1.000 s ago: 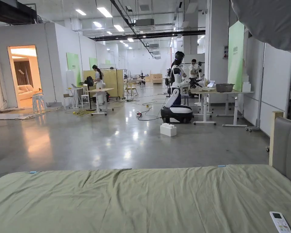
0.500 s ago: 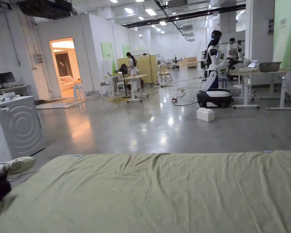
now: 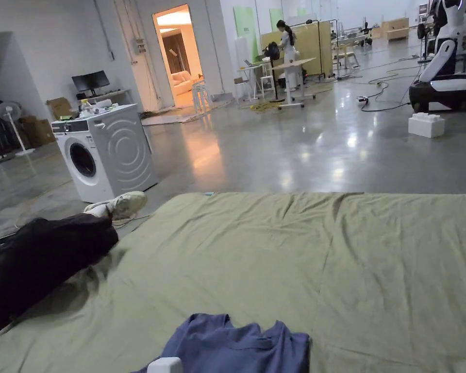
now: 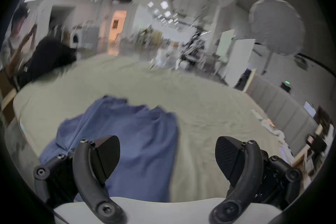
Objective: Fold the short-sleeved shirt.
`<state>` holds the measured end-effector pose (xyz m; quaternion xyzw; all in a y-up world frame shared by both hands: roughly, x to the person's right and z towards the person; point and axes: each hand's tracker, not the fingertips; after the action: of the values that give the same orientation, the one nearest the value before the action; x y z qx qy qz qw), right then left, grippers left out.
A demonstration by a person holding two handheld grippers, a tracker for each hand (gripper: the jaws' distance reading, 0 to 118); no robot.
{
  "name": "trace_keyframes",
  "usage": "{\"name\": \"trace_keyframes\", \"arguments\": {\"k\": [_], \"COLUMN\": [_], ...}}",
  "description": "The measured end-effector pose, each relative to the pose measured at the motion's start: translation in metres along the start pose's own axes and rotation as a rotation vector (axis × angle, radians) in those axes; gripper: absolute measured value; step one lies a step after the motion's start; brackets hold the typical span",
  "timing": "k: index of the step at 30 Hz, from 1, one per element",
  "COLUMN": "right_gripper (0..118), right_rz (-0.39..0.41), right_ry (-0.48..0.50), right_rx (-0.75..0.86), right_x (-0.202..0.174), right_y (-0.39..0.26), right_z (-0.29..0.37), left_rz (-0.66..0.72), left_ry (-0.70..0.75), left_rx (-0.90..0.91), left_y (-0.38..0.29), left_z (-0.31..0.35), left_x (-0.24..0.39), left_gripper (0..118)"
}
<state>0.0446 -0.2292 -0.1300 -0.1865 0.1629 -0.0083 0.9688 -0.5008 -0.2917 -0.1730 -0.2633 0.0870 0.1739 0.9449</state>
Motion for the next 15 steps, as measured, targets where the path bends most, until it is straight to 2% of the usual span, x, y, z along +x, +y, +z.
{"name": "trace_keyframes", "arguments": {"k": [3, 6, 8, 11, 15], "right_gripper": [1, 1, 1, 1, 1], "right_rz": [-0.064, -0.042, -0.062, -0.155, -0.162], "right_ry": [0.011, -0.043, -0.080, -0.090, -0.122], "right_rx": [-0.077, -0.137, -0.175, -0.236, -0.263], "right_x": [0.003, 0.002, 0.005, 0.013, 0.021], "right_y": [-0.014, -0.026, -0.035, -0.046, -0.055], "right_z": [-0.005, -0.008, -0.008, -0.011, -0.010], "left_rz": [0.022, -0.043, -0.060, -0.092, -0.154], "left_ry": [0.111, 0.182, 0.149, 0.177, 0.232], "left_rx": [-0.128, -0.249, -0.263, -0.287, -0.285], "left_y": [0.001, 0.000, -0.003, -0.013, -0.018], "left_z": [-0.065, -0.113, -0.136, -0.164, -0.167], "left_x": [-0.031, -0.053, -0.063, -0.068, -0.058], "left_gripper": [106, 106, 105, 104, 101]}}
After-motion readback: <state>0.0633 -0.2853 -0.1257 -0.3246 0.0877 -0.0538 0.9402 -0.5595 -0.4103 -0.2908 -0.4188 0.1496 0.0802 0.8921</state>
